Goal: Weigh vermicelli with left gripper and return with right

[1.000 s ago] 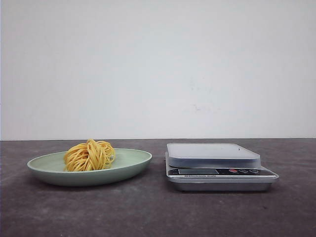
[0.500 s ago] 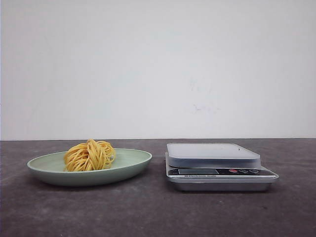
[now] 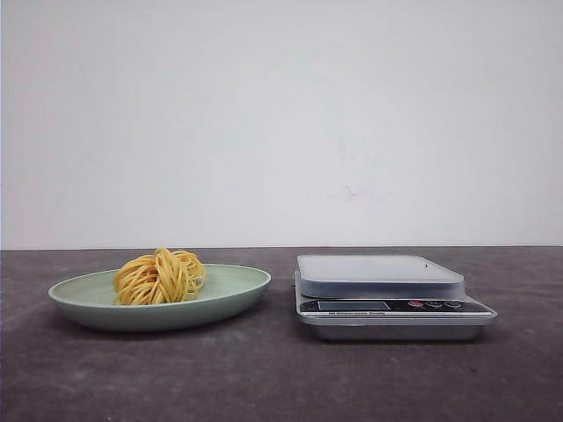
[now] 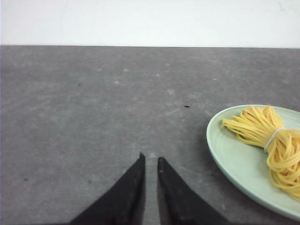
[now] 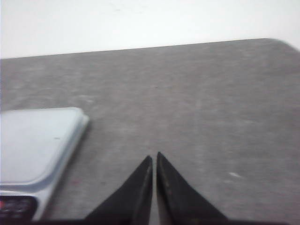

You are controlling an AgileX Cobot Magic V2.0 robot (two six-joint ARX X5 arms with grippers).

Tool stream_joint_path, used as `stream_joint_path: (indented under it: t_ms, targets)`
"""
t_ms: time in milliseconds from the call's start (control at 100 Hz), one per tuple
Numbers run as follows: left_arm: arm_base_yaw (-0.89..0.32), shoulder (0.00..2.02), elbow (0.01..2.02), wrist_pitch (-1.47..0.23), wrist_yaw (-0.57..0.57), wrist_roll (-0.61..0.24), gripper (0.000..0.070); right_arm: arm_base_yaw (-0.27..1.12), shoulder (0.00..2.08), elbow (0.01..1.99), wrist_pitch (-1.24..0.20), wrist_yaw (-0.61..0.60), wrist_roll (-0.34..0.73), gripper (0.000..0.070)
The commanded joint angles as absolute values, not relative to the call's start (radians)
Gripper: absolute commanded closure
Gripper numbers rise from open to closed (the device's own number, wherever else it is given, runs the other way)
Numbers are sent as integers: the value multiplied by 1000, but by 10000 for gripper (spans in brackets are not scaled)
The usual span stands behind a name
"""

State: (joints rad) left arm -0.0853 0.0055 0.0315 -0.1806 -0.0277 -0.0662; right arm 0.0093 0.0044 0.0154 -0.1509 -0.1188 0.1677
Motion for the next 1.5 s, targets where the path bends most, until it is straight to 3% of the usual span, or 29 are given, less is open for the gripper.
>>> stream_joint_path:
  t_ms: [0, 90, 160, 340, 380, 460, 520, 570, 660, 700, 1050, 1490]
  targets:
    - [-84, 5, 16, -140, -30, -150, 689, 9, 4, 22, -105, -156, 277, 694]
    - [-84, 5, 46, -102, -63, -257, 688, 10, 4, 73, -93, -168, 416, 691]
    - [-84, 7, 89, -105, -113, -319, 688, 10, 6, 130, -107, -187, 445, 660]
    - [-86, 62, 236, -115, -103, -334, 688, 11, 85, 323, -209, -202, 446, 637]
    - [-86, 88, 276, -121, -99, -334, 688, 11, 115, 368, -232, -212, 445, 592]
    - [-86, 143, 361, -154, -96, -334, 688, 11, 177, 455, -290, -212, 432, 433]
    - [-86, 188, 430, -193, -96, -320, 683, 11, 217, 511, -322, -212, 400, 371]
    - [-86, 224, 484, -218, -79, -308, 614, 11, 248, 550, -338, -219, 377, 306]
    - [-86, 288, 568, -246, -9, -267, 324, 11, 293, 609, -350, -239, 354, 172]
    - [-86, 315, 597, -248, 12, -266, 265, 11, 308, 630, -356, -244, 349, 149]
    - [-105, 572, 743, -281, 127, -267, 266, 12, 439, 775, -472, -307, 251, 124]
    - [-306, 1205, 934, -376, 150, -282, 271, 64, 569, 833, -525, -344, 226, 124]
